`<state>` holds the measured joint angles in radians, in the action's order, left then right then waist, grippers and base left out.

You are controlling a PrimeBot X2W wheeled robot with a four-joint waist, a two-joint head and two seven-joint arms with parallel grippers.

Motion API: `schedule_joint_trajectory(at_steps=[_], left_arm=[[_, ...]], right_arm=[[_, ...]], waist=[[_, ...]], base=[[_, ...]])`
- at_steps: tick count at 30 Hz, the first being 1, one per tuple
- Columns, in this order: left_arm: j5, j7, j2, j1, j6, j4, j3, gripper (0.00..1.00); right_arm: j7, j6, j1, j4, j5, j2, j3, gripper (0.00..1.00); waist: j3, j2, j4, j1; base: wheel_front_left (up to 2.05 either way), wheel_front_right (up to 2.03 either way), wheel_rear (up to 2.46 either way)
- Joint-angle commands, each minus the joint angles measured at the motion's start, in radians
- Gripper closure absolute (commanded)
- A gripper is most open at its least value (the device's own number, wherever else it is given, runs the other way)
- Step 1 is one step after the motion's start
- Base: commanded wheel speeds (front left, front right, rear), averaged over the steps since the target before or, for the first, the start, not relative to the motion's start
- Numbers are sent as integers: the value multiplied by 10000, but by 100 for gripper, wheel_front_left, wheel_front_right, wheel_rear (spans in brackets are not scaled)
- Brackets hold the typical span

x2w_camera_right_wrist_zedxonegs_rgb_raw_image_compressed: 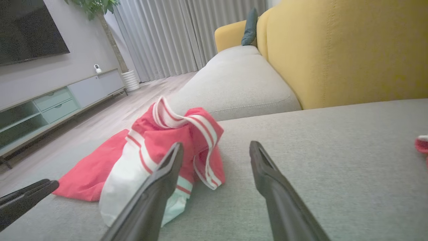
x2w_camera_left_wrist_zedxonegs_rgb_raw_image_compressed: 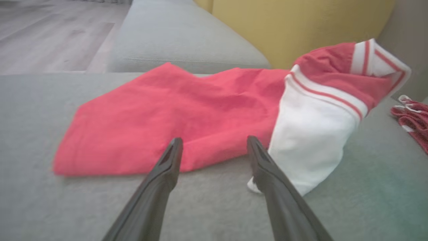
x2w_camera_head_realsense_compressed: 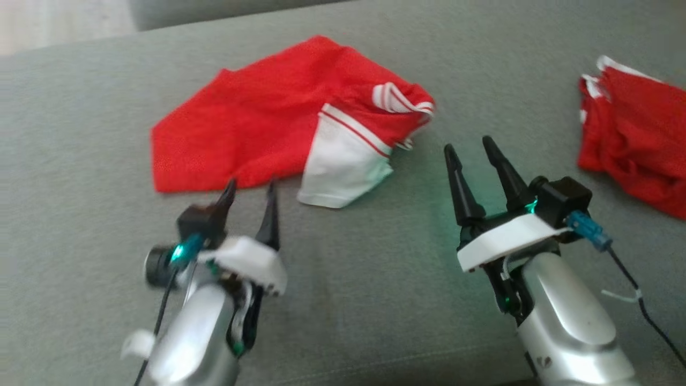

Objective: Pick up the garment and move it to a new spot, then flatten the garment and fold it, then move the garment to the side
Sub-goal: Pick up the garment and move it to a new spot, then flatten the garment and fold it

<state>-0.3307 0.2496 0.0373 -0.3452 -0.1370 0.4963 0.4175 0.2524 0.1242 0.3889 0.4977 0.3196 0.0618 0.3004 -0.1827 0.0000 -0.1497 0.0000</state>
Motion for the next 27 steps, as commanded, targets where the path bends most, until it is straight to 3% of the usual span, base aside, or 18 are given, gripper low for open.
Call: schedule_joint_trajectory(at_steps=[1,7,14,27], left_arm=[[123,122,141,-47,-12,-440,-484,0],[402,122,133,1188,99,-1052,-1431,0],[237,122,131,1736,80,-1273,-1543,0],[-133,122,130,1515,-33,-1338,-1203,0]], right_arm=[[93,65,-70,-267,-63,-116,234,0],[93,65,-23,-320,-148,-116,279,0],[93,65,664,-144,-645,-116,318,0],[-555,65,2863,2170,-2244,420,140,0]], waist=[[318,0,403,0],[620,0,1023,0],[628,0,1456,0],[260,0,2217,0]], base=[[0,0,0],[0,0,0],[0,0,0],[0,0,0]])
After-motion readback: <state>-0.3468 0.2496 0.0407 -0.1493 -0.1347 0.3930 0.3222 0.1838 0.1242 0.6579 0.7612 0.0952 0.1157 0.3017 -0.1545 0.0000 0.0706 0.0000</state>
